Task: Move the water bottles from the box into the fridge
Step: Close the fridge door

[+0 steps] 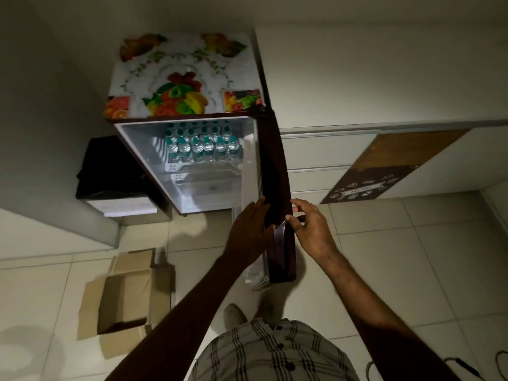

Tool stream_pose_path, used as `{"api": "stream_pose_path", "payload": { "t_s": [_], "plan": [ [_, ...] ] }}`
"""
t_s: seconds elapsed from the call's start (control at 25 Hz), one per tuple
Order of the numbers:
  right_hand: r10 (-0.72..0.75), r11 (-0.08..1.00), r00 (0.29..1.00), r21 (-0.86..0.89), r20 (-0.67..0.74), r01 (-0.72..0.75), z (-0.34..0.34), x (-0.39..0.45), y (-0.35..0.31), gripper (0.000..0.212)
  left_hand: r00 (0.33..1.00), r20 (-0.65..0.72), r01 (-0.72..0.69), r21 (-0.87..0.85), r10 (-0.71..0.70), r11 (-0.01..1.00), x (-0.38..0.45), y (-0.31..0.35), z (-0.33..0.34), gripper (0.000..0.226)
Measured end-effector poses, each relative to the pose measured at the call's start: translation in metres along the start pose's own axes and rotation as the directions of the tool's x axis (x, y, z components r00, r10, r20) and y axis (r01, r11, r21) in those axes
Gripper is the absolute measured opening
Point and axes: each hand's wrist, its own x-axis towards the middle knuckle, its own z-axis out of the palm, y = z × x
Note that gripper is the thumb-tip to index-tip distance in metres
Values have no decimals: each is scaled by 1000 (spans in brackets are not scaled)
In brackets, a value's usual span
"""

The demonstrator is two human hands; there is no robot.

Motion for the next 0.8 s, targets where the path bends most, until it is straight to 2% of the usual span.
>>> {"api": "stream_pose_path", "payload": {
  "t_s": [0.08,0.16,0.32,0.56,0.8],
  "plan": [
    [-44,998,998,-34,49,45,15,5,-10,46,997,-18,76,-61,-77,995,-14,-8,-10,62],
    [-111,989,990,-89,90,119,29,10,-21,47,993,-67,91,-78,-96,993,-26,-20,-22,59],
    [-267,926,954,-239,134,293,55,21,-35,46,975,-161,144,-59,-152,988,-49,-49,-42,51],
    [-369,845,913,-346,173,407,94,42,-55,45,933,-275,246,12,-233,969,-65,-88,-72,45],
    [-458,794,870,-357,183,493,128,60,-73,44,895,-415,235,129,-163,963,-62,-110,-104,34]
  ]
}}
